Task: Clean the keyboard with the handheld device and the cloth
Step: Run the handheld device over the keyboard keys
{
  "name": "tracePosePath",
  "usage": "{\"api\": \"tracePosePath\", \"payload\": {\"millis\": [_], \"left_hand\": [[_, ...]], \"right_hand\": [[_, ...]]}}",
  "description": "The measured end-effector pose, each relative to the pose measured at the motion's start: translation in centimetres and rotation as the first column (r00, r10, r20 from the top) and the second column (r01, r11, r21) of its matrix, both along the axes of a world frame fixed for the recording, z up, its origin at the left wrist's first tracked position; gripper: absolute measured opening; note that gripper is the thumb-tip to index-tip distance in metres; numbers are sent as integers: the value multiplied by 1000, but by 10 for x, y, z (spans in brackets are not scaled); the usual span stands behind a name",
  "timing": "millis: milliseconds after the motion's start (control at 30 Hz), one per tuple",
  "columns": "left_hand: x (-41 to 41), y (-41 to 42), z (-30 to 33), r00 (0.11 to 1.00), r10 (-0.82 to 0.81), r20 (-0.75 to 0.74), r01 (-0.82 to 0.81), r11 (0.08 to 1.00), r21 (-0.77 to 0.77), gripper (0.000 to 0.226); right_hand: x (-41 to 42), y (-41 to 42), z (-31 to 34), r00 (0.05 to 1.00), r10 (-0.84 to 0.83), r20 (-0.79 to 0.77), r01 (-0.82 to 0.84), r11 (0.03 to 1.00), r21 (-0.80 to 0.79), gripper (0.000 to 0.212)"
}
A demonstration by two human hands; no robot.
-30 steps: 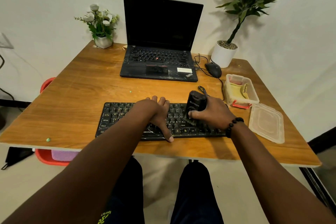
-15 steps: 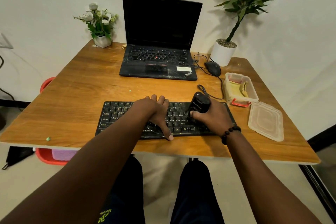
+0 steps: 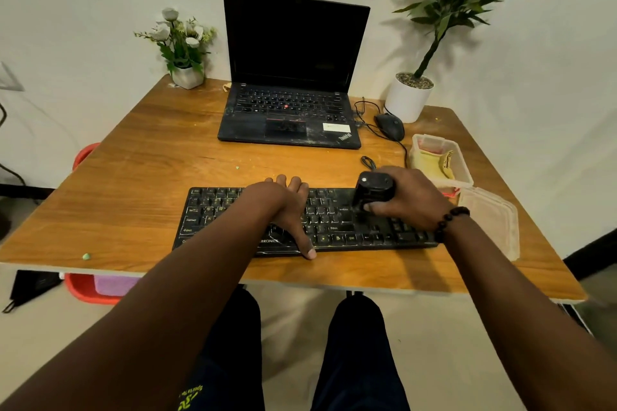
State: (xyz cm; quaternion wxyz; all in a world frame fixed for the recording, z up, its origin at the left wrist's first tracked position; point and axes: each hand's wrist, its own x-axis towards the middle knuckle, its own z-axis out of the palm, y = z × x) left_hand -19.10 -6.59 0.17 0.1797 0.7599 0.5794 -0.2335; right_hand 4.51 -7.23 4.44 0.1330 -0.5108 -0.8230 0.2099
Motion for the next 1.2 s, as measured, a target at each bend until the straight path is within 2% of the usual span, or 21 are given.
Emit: {"api": "tracePosePath", "payload": {"millis": [67,133,267,400,500,667,700,833,933,1000,1067,1133,1200], "left_hand": [[0,-1,0,1000,-8,-2,8,1000,7,148],[-1,-2,0,1000,-10,6,10,1000,15,147],[0,-1,0,1000,6,12,-6,1000,4,148],[0,0,0,1000,1,6,-1,1000,10,148],[-1,-1,-1,1000,-6,7,5,1000,13,147],[-1,-1,-2,1000,3,10,-3,1000,9,148],[-1,-1,-2,1000,0,7,0,1000,12,148],[-1,-2,-2,1000,-2,16,2,1000,18,148],[-1,0,-3,1000,6,12,-6,1000,9,152],[-1,1,-4,1000,-1,3,1,1000,7,152],[-1,1,-4,1000,-1,2,1,1000,7,152],[-1,1,-3,1000,4,5,-4,1000,8,151],[-1,0,-2,1000,2,5,-2,1000,4,151]], "right_hand": [[-8,-8,-8,995,99,-4,-99,994,-47,36],[-10,-10,-12,981,187,56,-185,982,-43,39],[2,7,1,947,228,225,-236,972,10,38],[-11,3,6,973,210,91,-210,978,-15,34],[-23,-2,-2,964,247,96,-243,968,-58,41],[-16,13,8,893,267,363,-277,961,-25,32],[-16,14,10,893,253,371,-273,962,0,33],[-22,7,7,945,272,183,-269,962,-41,35],[-21,10,1,903,297,309,-317,948,16,38],[-17,16,4,891,244,384,-296,952,82,39],[-14,18,5,945,187,270,-219,971,96,36],[-16,11,3,975,171,139,-178,983,40,34],[-21,5,-6,969,191,160,-197,980,27,32]]}}
